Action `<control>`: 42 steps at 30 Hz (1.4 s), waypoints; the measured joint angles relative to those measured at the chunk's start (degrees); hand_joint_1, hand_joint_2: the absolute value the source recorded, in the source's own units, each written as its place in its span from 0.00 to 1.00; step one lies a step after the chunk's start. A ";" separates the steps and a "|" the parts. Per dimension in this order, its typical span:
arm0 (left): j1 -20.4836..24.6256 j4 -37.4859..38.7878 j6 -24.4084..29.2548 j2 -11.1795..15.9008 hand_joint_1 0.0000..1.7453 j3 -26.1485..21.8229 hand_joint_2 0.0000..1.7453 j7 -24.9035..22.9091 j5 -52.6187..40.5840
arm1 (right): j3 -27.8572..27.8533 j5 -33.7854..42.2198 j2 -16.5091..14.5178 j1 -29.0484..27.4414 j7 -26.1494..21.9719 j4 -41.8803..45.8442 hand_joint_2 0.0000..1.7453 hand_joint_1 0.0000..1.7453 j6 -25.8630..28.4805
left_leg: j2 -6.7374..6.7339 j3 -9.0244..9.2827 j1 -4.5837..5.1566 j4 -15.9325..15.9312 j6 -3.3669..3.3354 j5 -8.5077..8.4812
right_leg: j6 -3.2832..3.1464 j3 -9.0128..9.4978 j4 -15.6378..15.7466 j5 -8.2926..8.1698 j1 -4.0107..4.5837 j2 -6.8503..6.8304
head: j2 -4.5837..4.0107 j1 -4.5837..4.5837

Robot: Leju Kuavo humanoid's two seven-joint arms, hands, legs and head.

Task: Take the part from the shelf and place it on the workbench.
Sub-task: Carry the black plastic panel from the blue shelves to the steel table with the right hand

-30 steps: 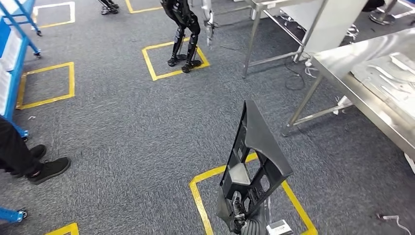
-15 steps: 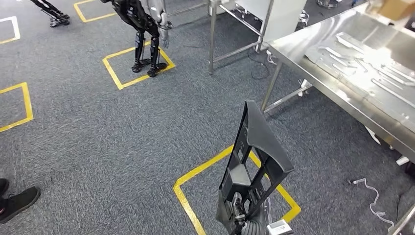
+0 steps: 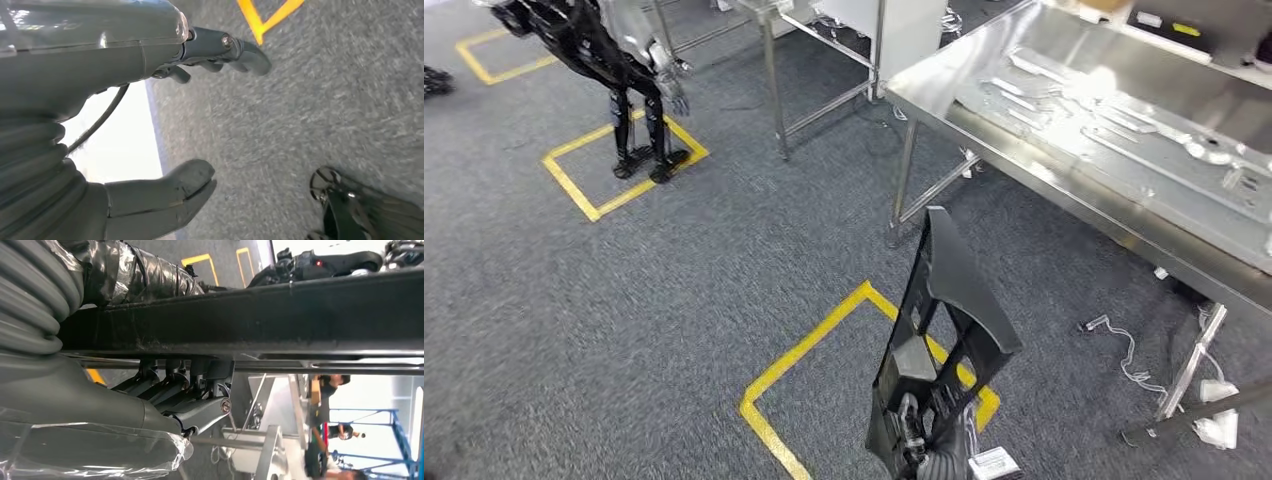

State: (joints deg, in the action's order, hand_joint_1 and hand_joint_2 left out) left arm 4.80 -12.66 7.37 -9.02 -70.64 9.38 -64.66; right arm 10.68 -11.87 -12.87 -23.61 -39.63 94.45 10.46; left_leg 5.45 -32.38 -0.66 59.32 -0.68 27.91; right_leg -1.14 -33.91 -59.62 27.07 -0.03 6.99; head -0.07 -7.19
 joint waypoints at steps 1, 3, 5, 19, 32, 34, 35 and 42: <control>0.08 0.00 -0.01 -0.01 0.00 -0.01 1.00 -0.03 0.01 | -0.01 -0.07 -0.01 0.02 0.10 -0.03 1.00 1.00 -0.02 | -0.13 0.22 0.08 -0.39 -0.09 0.11 | 0.39 -0.21 0.00 -0.08 -0.10 0.76 | 0.00 0.00; 0.21 0.02 -0.03 -0.16 0.00 -0.02 1.00 -0.10 -0.02 | -0.03 -0.29 0.02 -0.01 0.19 -0.04 1.00 1.00 -0.02 | -1.63 0.67 -0.15 -1.07 -0.52 -0.17 | 1.10 -0.50 -0.13 -0.04 -0.12 1.08 | 0.00 -0.01; 0.19 0.03 -0.07 -0.31 0.00 -0.03 1.00 -0.14 -0.06 | -0.07 -0.51 0.05 0.06 0.21 -0.11 1.00 1.00 -0.01 | -3.37 1.15 -0.46 -1.90 -1.13 -0.48 | 1.58 -2.14 -3.34 1.96 0.13 -2.15 | 0.00 -0.13; 0.58 0.04 -0.11 -0.63 0.00 -0.05 1.00 -0.31 0.01 | -0.08 -1.43 0.01 0.34 0.40 -0.88 1.00 1.00 0.57 | -10.75 3.52 -0.45 -1.04 1.73 2.60 | 0.72 0.49 1.00 -0.11 -0.44 -9.19 | 0.00 -0.21; 0.22 0.04 -0.44 -0.59 0.00 -0.60 1.00 -0.13 0.27 | 1.45 -4.76 0.55 1.77 1.29 -2.22 1.00 1.00 4.05 | -5.62 0.44 0.02 -1.02 -0.08 0.31 | 1.22 2.15 0.22 1.21 -0.04 -5.70 | 0.00 -0.19; 0.20 0.04 -0.55 -0.70 0.00 -0.68 1.00 -0.13 0.25 | 1.81 -4.89 0.81 2.09 1.33 -2.37 1.00 1.00 4.46 | -5.69 1.28 -0.13 -1.76 -0.98 0.11 | 1.85 1.99 -1.07 1.38 -0.19 -5.94 | 0.00 -0.18; 0.19 0.04 -0.60 -0.75 0.00 -0.72 1.00 -0.12 0.24 | 1.93 -4.92 0.92 2.28 1.33 -2.43 1.00 1.00 4.59 | -5.75 1.70 -0.19 -1.94 -1.29 0.04 | 2.15 1.30 -2.54 2.37 -0.27 -6.09 | 0.00 -0.16; 0.06 0.04 -0.83 -0.80 0.00 -0.86 1.00 -0.07 0.14 | 2.94 -5.46 1.60 3.05 1.47 -3.17 1.00 1.00 5.70 | -5.81 3.53 -0.40 -2.01 -1.01 1.44 | 3.46 -4.97 -9.37 2.45 -1.28 -6.81 | 0.00 -0.18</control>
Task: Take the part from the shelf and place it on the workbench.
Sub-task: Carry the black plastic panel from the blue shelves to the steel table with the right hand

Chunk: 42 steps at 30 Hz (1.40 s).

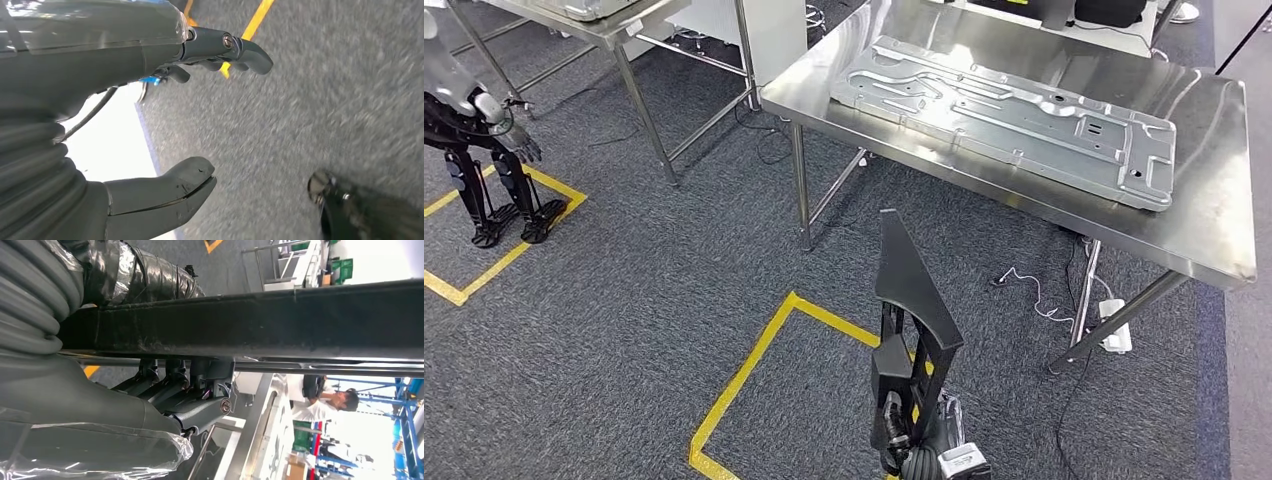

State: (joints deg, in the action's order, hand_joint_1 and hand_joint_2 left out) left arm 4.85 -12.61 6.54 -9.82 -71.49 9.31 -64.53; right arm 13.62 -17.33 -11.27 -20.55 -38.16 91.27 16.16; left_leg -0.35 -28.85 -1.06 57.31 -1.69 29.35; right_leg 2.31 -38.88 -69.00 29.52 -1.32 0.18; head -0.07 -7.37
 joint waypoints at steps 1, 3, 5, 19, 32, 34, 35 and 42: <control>-0.09 0.00 -0.10 -0.04 0.00 -0.02 1.00 0.00 -0.04 | 0.22 -0.22 0.15 0.14 0.08 -0.09 1.00 1.00 0.39 | -0.02 0.57 -0.03 -0.01 0.27 0.40 | -0.16 1.37 3.58 -1.93 -0.03 -0.22 | 0.00 0.00; -0.12 0.00 -0.25 -0.10 0.00 -0.04 1.00 0.00 -0.10 | 0.70 -0.69 0.41 0.45 0.28 -0.25 1.00 1.00 1.10 | -0.12 1.08 -0.03 0.04 1.00 1.17 | -0.89 3.12 8.42 -2.96 0.34 -0.71 | 0.00 -0.03; 0.03 0.00 -0.37 -0.10 0.00 -0.04 1.00 0.00 -0.19 | 1.21 -1.54 0.62 0.79 0.80 -0.36 1.00 1.00 2.38 | -0.26 1.51 0.01 0.42 1.92 1.60 | -1.96 3.46 9.02 -2.10 0.68 -0.83 | 0.00 -0.04; -0.34 0.00 -1.44 0.35 0.00 -0.02 1.00 -0.16 -1.31 | 8.18 -8.44 3.87 7.15 8.05 0.96 1.00 1.00 14.24 | 3.44 -6.85 0.47 3.16 1.08 -3.09 | -3.92 8.93 9.36 1.29 1.24 3.39 | 0.00 0.01; 0.19 0.02 -1.85 0.23 0.00 -0.02 1.00 -0.37 -1.32 | 10.50 -8.22 5.03 9.20 8.07 1.63 1.00 1.00 14.35 | -2.92 -1.63 -0.14 1.14 0.66 -0.55 | -0.95 3.15 4.73 -1.22 0.34 -2.54 | 0.00 -0.08; 0.22 0.02 -1.86 0.25 0.00 -0.02 1.00 -0.36 -1.31 | 10.71 -8.22 5.05 9.49 8.07 1.68 1.00 1.00 14.35 | -3.86 -0.99 0.17 1.24 1.37 0.16 | -1.57 4.43 8.23 -2.16 0.78 -4.33 | 0.01 -0.04; 0.31 0.02 -1.86 0.26 0.00 -0.02 1.00 -0.36 -1.31 | 10.82 -8.22 5.06 9.59 8.07 1.71 1.00 1.00 14.35 | -4.41 -0.78 0.33 1.18 1.66 0.35 | -1.96 4.46 8.43 -1.88 1.05 -4.37 | 0.01 -0.02; 0.51 0.02 -2.08 0.30 0.00 0.00 1.00 -0.31 -1.33 | 11.41 -8.24 5.06 10.24 8.08 2.05 1.00 1.00 14.34 | -0.73 -6.46 -0.06 13.96 2.75 7.24 | -3.96 5.20 9.32 -1.82 0.82 0.31 | 0.00 0.02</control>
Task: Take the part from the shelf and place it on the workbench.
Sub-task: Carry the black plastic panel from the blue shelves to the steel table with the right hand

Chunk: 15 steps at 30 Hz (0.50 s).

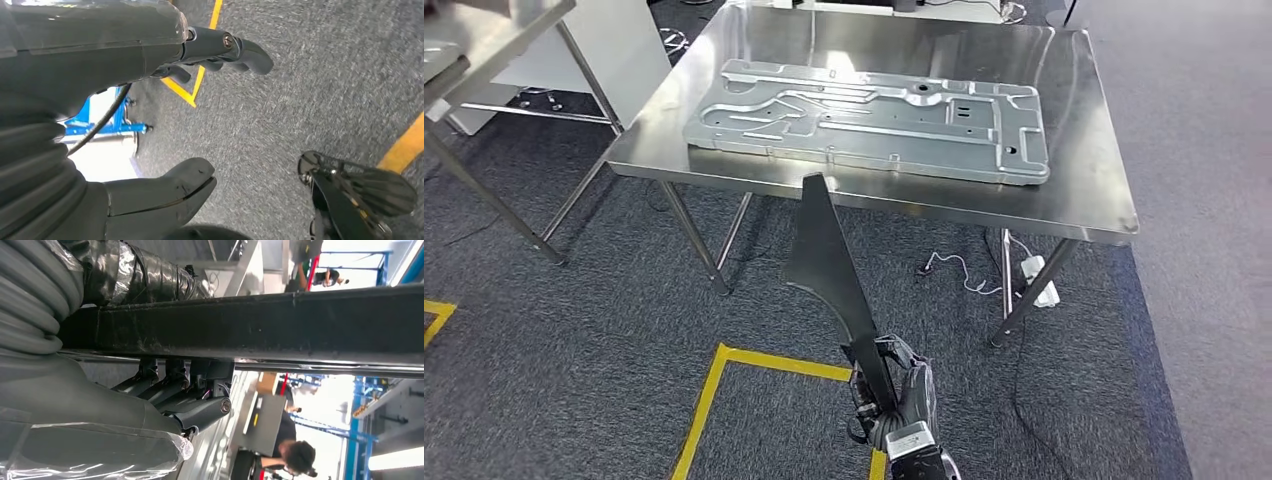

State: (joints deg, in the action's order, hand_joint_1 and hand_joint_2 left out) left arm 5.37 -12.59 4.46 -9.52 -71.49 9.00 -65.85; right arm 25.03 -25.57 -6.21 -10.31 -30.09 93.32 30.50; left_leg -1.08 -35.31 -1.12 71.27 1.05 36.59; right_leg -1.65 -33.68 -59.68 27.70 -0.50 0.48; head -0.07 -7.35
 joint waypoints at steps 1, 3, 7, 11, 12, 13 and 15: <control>-0.06 0.00 -0.05 0.01 0.00 -0.01 1.00 0.00 0.00 | 0.03 -0.07 0.00 0.05 0.09 -0.01 1.00 1.00 0.04 | 0.32 -1.71 0.02 2.66 -0.11 0.34 | -0.09 0.09 -0.01 0.05 0.13 0.81 | 0.00 0.00; -0.17 0.00 -0.09 0.02 0.00 -0.02 1.00 -0.07 0.00 | 0.04 -0.46 0.00 0.09 0.53 -0.02 1.00 1.00 0.36 | 0.83 -2.30 0.12 1.61 -0.65 -2.54 | -0.15 0.45 -0.03 0.14 0.38 2.54 | 0.00 0.00; -0.18 0.04 -0.17 0.25 0.00 -0.02 1.00 -0.11 0.02 | 0.08 -1.22 -0.02 0.31 1.11 -0.08 1.00 1.00 1.02 | 5.16 2.04 0.49 -10.93 -2.29 -9.27 | 0.29 0.62 -0.13 0.34 0.37 5.35 | 0.00 -0.03; 0.12 0.11 -0.24 0.20 0.00 -0.02 1.00 -0.13 0.00 | 0.08 -2.48 0.01 0.44 1.62 -0.10 1.00 1.00 1.87 | 4.11 3.13 0.47 -13.26 -2.83 -9.49 | 1.80 0.04 -0.27 0.34 -0.01 5.72 | 0.00 -0.04; 0.09 0.12 -0.25 0.16 0.00 -0.02 1.00 -0.13 -0.05 | 0.08 -3.83 0.02 0.60 2.18 -0.14 1.00 1.00 2.66 | 3.58 3.49 0.31 -13.86 -3.12 -9.64 | 2.12 -0.60 -1.59 1.14 0.10 4.22 | 0.00 -0.06; 0.03 0.13 -0.26 0.12 0.00 -0.02 1.00 -0.15 -0.16 | 0.07 -5.83 0.03 0.87 3.09 -0.21 1.00 1.00 3.67 | 3.07 3.80 0.16 -14.29 -3.37 -9.69 | 2.41 -1.82 -4.05 2.46 0.14 2.46 | 0.00 -0.08; -0.14 0.13 -0.33 0.19 0.00 0.01 1.00 -0.27 -0.64 | 0.05 -11.38 0.04 1.69 5.75 -0.52 1.00 1.00 5.62 | 2.20 4.04 0.22 -14.41 -3.63 -9.48 | 3.03 -5.69 -11.09 5.59 -0.10 0.29 | 0.00 -0.07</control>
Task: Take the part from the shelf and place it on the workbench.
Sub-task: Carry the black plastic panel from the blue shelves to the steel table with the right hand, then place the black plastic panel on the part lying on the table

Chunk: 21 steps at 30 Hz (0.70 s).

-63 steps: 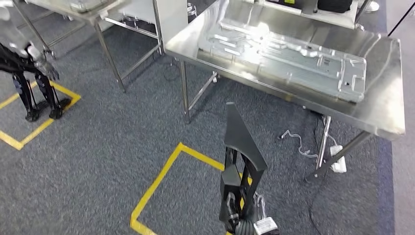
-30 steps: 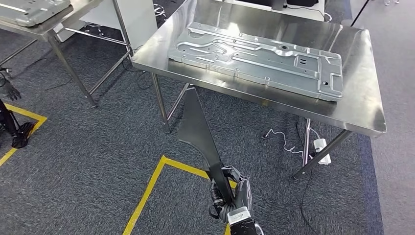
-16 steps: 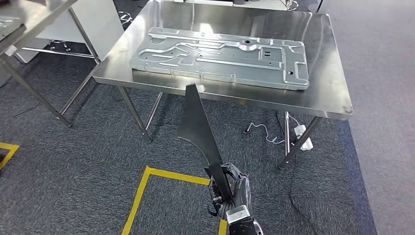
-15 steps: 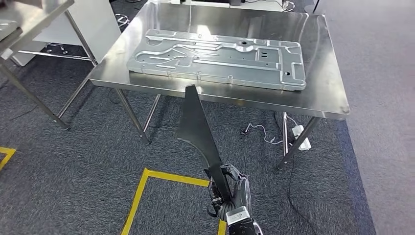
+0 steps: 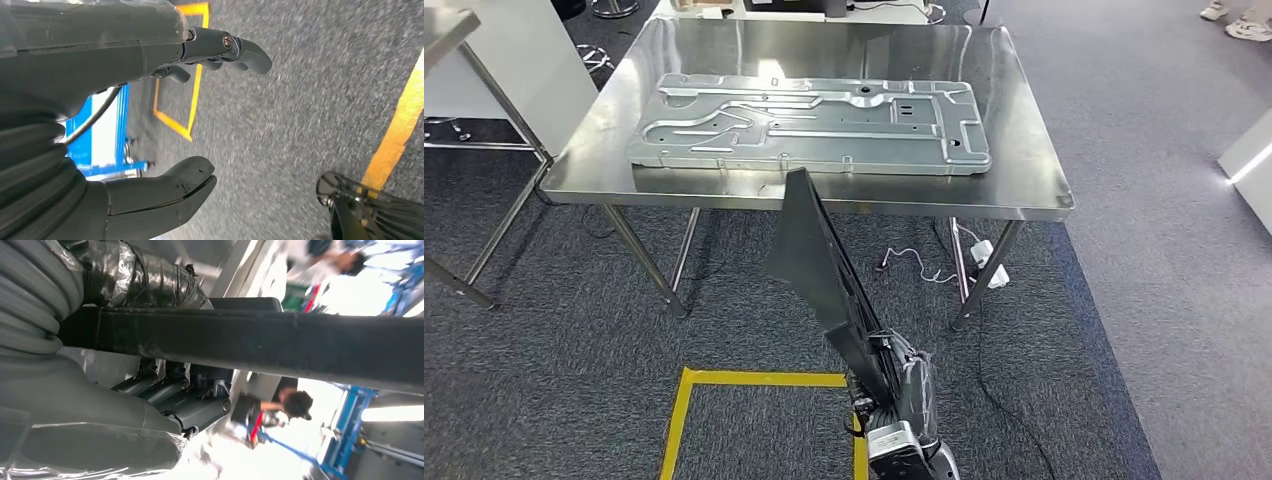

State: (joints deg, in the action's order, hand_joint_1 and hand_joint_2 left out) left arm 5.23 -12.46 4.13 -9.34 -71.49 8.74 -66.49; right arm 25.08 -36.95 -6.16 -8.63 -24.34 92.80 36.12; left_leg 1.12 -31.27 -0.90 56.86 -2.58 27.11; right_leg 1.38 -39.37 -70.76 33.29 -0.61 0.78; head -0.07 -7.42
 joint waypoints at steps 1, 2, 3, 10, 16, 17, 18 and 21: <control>-0.05 0.00 -0.10 0.03 0.00 0.06 1.00 -0.07 -0.36 | -0.02 -3.71 0.03 0.54 1.82 -0.25 1.00 1.00 0.69 | -0.39 0.10 -0.01 0.04 0.04 0.16 | 0.26 -1.59 -2.70 0.63 -0.20 -0.28 | 0.00 -0.02; -0.07 0.00 -0.28 0.07 0.00 0.18 1.00 -0.11 -0.78 | -0.06 -7.82 0.08 1.25 3.86 -0.59 1.00 1.00 1.12 | -0.71 0.27 -0.02 0.08 0.15 0.34 | 0.49 -2.29 -3.63 0.20 -0.41 -0.41 | 0.00 -0.01; -0.08 0.00 -0.52 0.09 0.00 0.40 1.00 -0.14 -1.30 | -0.20 -12.72 0.15 2.29 6.36 -1.10 1.00 1.00 1.34 | -1.01 0.53 -0.04 0.12 0.29 0.55 | 0.66 -1.80 -2.31 -1.34 -0.58 -0.52 | 0.00 -0.01; 0.69 0.00 -2.50 0.44 0.00 3.29 1.00 -0.19 -5.32 | -3.74 -39.79 2.58 18.04 22.93 -12.01 1.00 1.00 0.66 | -2.00 1.66 0.09 0.24 2.46 2.10 | -0.84 5.32 11.96 -6.60 -0.15 -0.74 | 0.00 0.01; 0.91 0.00 -2.97 0.90 0.00 5.01 1.00 -0.46 -6.68 | -4.33 -43.95 3.36 27.92 25.90 -22.95 1.00 1.00 -0.50 | -1.65 -7.33 -0.28 15.81 3.64 7.04 | -2.61 7.63 12.79 -5.44 -0.41 -0.74 | 0.00 0.11; 0.83 0.00 -3.00 0.95 0.00 5.24 1.00 -0.55 -6.94 | -4.27 -44.43 3.31 29.13 26.27 -24.75 1.00 1.00 -1.03 | -1.65 -9.35 -0.29 17.79 3.69 6.50 | -2.63 8.10 12.79 -5.00 -0.36 -0.63 | 0.00 0.11; 0.77 0.00 -3.02 1.02 0.00 5.40 1.00 -0.63 -7.18 | -4.15 -44.83 3.20 30.36 26.67 -26.60 1.00 1.00 -1.57 | -1.64 -10.31 -0.29 17.37 3.65 4.62 | -2.59 8.72 12.78 -4.49 -0.33 -0.48 | 0.00 0.12; 0.70 0.00 -3.03 1.32 0.00 5.87 1.00 -0.74 -7.85 | -3.11 -45.73 2.22 34.31 27.49 -32.06 1.00 1.00 -2.72 | -1.60 -8.07 -0.08 6.87 2.97 -3.86 | -2.10 10.92 12.77 -2.61 -0.14 -0.11 | 0.00 0.11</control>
State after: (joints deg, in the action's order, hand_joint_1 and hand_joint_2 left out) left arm 5.93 -12.46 1.09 -8.02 -65.61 8.00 -74.35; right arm 21.97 -82.68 -3.94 25.69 3.15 60.74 33.40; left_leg -0.48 -39.34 -0.98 63.73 0.39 23.25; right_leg -0.72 -28.45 -57.99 30.68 -0.75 0.67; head -0.07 -7.31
